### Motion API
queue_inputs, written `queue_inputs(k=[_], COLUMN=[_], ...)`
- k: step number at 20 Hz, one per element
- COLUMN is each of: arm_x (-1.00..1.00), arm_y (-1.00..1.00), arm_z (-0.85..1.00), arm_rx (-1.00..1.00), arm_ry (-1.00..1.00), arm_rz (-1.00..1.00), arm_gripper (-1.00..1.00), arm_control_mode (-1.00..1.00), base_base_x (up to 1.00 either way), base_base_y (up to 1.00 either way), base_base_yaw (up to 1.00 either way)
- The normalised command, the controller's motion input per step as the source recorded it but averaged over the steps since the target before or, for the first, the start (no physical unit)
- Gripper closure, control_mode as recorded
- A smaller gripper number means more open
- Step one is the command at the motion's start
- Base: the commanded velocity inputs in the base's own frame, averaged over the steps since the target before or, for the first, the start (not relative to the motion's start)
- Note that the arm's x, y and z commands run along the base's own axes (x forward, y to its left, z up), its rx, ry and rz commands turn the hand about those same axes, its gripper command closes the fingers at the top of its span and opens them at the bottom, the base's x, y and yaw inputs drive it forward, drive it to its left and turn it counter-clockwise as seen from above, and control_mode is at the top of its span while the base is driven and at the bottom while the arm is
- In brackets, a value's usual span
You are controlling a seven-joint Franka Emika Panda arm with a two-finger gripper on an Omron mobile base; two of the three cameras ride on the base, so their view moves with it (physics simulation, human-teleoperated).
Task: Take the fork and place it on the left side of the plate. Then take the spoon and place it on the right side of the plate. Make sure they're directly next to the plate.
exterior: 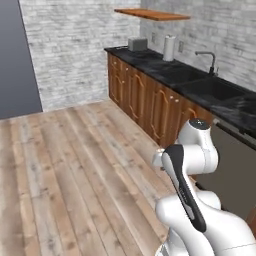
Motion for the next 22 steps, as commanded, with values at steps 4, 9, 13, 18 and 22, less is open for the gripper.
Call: queue_inputs(k=[4,9,13,18,22], arm_x=[0.0,0.0,0.0,0.0,0.0], arm_y=[0.0,0.0,0.0,0.0,0.0], arm_z=[0.0,0.0,0.0,0.0,0.0], arm_rx=[0.0,0.0,0.0,0.0,0.0], arm_ry=[0.0,0.0,0.0,0.0,0.0], arm_rz=[0.0,0.0,0.0,0.0,0.0], arm_gripper=[-1.0,-1.0,-1.0,-1.0,-1.0], arm_control_mode=[1.0,1.0,1.0,1.0,1.0], base_base_x=[1.0,1.0,1.0,0.99,0.85], base_base_y=[0.0,0.04,0.16,0.22,0.32], base_base_yaw=[-0.26,-0.32,-0.37,-0.38,-0.38])
